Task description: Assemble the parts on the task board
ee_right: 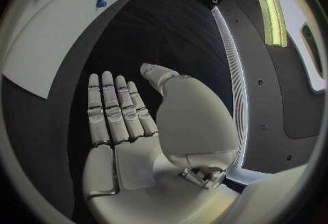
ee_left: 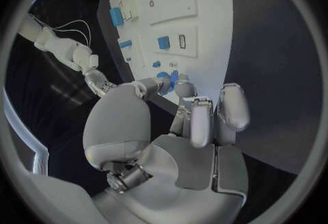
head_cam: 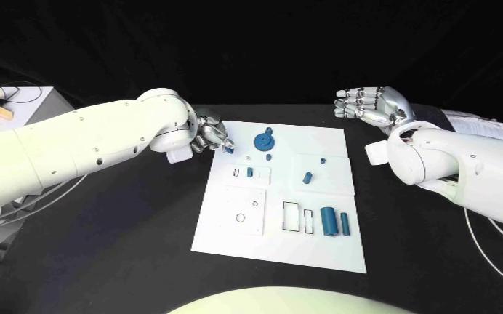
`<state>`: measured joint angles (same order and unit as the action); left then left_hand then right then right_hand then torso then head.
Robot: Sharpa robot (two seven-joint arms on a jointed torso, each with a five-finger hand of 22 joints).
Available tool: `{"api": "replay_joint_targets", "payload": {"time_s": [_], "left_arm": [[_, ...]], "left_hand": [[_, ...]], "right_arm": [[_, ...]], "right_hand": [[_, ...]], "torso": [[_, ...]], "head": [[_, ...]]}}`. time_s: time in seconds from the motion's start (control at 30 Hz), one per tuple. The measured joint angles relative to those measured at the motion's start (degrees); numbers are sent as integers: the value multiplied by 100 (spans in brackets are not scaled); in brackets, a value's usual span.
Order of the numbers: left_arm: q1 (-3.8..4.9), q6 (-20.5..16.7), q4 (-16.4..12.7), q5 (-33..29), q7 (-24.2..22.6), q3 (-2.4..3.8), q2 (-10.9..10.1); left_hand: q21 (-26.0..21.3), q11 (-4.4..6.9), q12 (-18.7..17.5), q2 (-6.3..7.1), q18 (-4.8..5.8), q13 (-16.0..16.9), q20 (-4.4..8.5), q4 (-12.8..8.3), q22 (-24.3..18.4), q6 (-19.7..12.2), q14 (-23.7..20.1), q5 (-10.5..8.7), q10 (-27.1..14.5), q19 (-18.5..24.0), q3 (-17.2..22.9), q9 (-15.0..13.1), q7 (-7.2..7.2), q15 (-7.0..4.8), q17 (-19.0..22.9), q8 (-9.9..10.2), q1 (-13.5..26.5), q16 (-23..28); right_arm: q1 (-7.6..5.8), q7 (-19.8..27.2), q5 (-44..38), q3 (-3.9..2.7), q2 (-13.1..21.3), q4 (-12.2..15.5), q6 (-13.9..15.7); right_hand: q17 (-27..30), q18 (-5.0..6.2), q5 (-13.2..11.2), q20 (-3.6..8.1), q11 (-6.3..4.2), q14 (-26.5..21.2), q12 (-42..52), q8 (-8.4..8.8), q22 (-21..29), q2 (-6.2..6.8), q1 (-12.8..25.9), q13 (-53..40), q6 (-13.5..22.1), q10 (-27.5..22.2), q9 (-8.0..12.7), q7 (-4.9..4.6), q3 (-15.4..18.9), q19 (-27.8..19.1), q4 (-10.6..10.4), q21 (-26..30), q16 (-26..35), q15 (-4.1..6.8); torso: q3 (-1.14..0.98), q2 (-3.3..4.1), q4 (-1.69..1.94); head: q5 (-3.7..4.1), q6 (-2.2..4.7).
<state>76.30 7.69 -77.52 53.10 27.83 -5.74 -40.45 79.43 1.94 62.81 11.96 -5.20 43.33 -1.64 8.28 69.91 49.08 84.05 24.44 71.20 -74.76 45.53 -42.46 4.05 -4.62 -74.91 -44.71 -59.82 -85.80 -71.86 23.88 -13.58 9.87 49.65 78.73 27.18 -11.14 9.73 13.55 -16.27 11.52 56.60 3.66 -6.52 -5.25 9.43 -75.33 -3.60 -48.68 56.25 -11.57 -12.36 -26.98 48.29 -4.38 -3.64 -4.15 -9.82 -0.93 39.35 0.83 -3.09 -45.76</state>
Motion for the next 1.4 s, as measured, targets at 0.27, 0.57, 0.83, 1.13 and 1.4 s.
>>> {"api": "replay_joint_targets", "payload": {"time_s": [0.27,0.57,0.83,1.13,1.4], "left_arm": [[-133,-297,-195,166,17,-142,-5],[-198,-375,-294,313,29,-203,2],[-213,-335,-324,394,38,-238,4],[-236,-229,-373,563,39,-247,6],[-252,-189,-381,678,39,-248,15]], "left_hand": [[36,-1,45,23,-1,62,16,0,55,37,0,78,41,-43,0,-195,-37,0,0,3,24,0],[63,1,66,59,0,89,29,0,98,72,-21,86,83,-70,0,-280,-33,-20,0,4,60,0],[62,7,66,58,-1,92,29,0,101,90,-21,86,91,-70,0,-321,-50,-20,0,24,59,0],[62,6,66,56,-1,95,29,0,106,90,-21,85,91,-70,0,-321,-50,-20,0,0,57,0],[62,6,65,50,-1,94,29,0,106,90,-21,84,91,-70,0,-322,-50,-20,0,0,51,0]], "right_arm": [[14,-12,0,0,-18,-26,-17],[19,-34,-1,0,-29,-47,-47],[27,-50,-8,0,-42,-53,-64],[36,-91,-11,0,-45,-56,-99],[41,-103,-13,0,-48,-59,-112]], "right_hand": [[11,0,0,0,0,0,0,0,12,30,-30,0,0,0,7,1,-7,0,36,0,0,0],[15,0,-1,0,0,0,0,0,18,30,-30,0,0,0,8,1,-8,0,38,0,0,0],[24,0,-1,0,0,0,0,22,30,68,-68,0,0,0,16,1,-15,0,91,0,0,0],[32,0,-25,0,0,0,0,22,35,45,-91,0,0,0,22,1,-14,0,91,0,0,0],[32,0,-25,0,0,0,0,22,35,45,-91,0,0,0,22,1,-32,0,109,0,0,0]], "torso": [[1,11,-10],[1,18,-12],[-1,17,-8],[-2,16,-14],[-8,16,-11]], "head": [[-2,-12],[-1,-57],[5,-82],[36,-82],[26,-99]]}}
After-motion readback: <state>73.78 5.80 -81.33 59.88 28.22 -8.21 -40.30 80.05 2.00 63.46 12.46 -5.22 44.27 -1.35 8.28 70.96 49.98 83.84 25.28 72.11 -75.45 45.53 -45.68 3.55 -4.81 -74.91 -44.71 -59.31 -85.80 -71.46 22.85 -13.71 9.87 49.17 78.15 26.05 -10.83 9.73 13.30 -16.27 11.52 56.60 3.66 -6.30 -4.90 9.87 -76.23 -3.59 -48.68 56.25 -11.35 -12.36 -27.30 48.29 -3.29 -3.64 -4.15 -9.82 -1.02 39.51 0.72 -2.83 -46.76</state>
